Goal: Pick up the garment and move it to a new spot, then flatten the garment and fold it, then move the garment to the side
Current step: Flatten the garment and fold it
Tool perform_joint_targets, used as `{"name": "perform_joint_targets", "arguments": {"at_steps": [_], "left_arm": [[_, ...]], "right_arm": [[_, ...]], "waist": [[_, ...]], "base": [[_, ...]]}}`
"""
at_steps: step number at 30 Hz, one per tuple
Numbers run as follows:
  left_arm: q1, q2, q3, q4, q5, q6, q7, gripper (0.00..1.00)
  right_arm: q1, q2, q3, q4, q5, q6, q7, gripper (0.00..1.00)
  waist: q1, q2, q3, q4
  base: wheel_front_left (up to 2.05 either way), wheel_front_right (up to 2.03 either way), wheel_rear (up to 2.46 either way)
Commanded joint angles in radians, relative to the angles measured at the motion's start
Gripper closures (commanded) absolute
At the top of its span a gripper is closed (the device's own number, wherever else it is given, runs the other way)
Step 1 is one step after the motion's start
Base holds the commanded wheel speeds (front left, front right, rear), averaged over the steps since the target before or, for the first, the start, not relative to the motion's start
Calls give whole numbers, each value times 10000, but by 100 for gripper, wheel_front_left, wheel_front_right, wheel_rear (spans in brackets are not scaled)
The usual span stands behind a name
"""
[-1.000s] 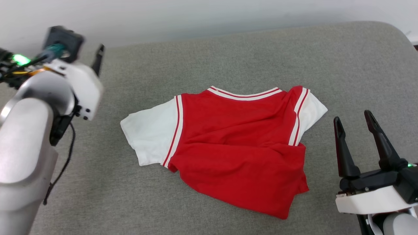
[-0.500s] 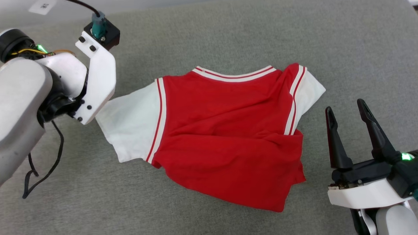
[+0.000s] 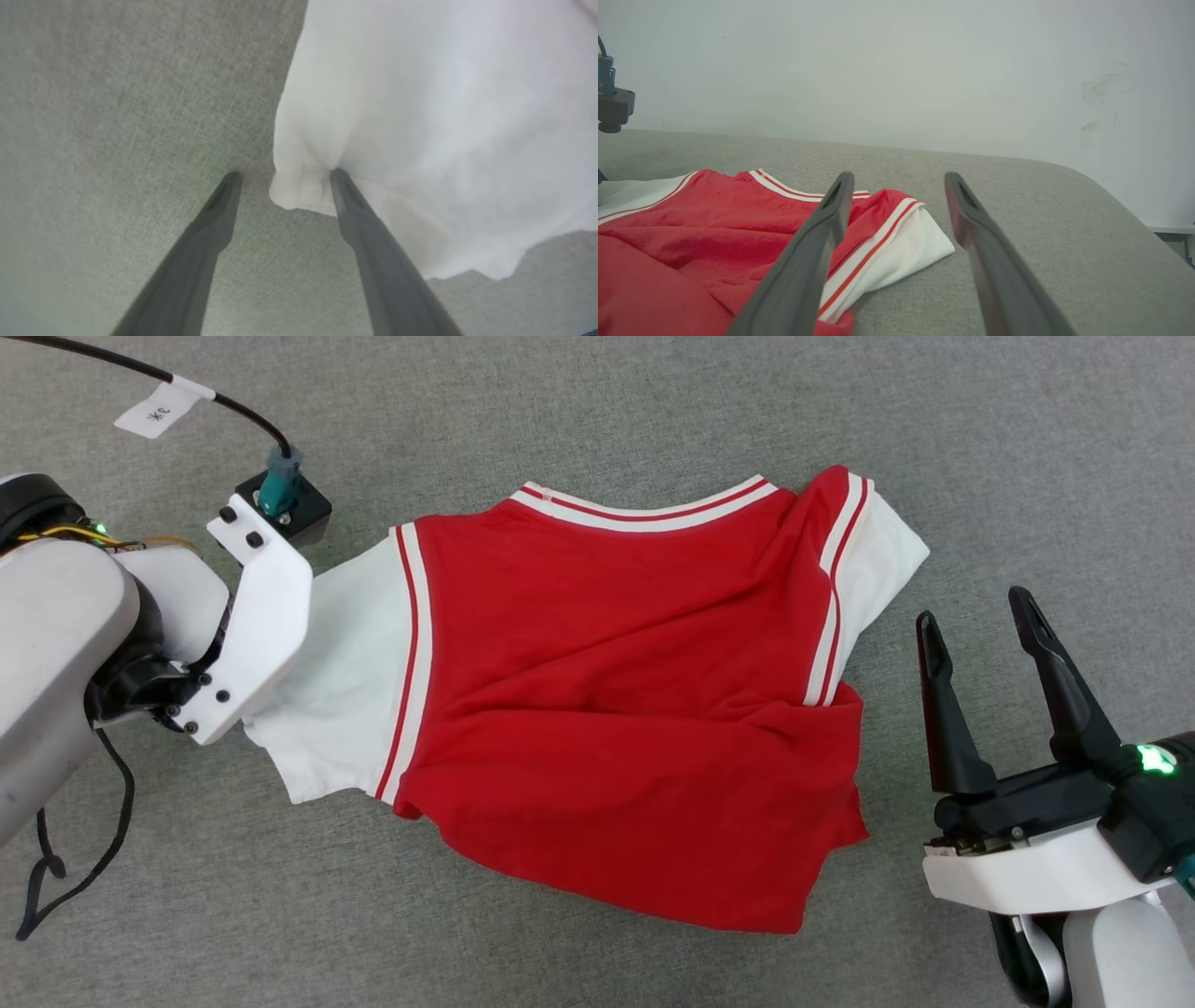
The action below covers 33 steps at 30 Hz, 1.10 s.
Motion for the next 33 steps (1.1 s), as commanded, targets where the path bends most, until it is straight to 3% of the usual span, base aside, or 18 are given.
{"name": "perform_joint_targets", "arguments": {"at_steps": [1,2,3,4,10,14,17,23,29,33], "left_arm": [[203,28,-296,167,-32,6,-4,0],[241,24,-426,197,-88,8,-34,0],[245,3,-515,204,-101,8,-102,78],[242,-45,-584,220,-170,8,-167,100],[75,-136,-676,376,-481,9,-974,100],[39,-177,-641,481,-675,7,-1620,100],[165,-111,-647,436,-810,7,-2067,100],[390,-29,-721,90,-880,7,-2556,100],[177,-221,-721,-76,-758,7,-2800,100],[-62,-407,-726,-180,-598,7,-2899,100]], "right_arm": [[-117,52,6,15,34,-11,-19,0],[-111,37,11,42,38,-11,-20,0],[-128,0,-8,67,57,-11,-20,0],[-161,-52,-32,86,77,-11,-20,0],[-364,-504,-458,135,75,-11,-21,0],[-679,-1244,-790,253,155,-11,52,0],[-1058,-2104,-716,194,291,-11,790,0],[-2206,-4346,169,97,1677,-11,3856,0],[-3636,-6717,2089,302,3960,-11,8024,0],[-4795,-7740,3305,617,5061,-11,10120,0]], "waist": [[0,0,21,-1],[0,0,29,5],[0,0,29,25],[0,0,9,57],[0,0,-475,345],[0,0,-981,622],[0,0,-1367,804],[0,0,-1736,1186],[0,0,-1540,1547],[0,0,-1191,1805]], "base": [[0,0,0],[0,0,0],[0,0,0],[0,0,0],[0,0,0],[0,0,0],[0,0,0],[0,0,0],[0,0,0],[0,0,0]]}}
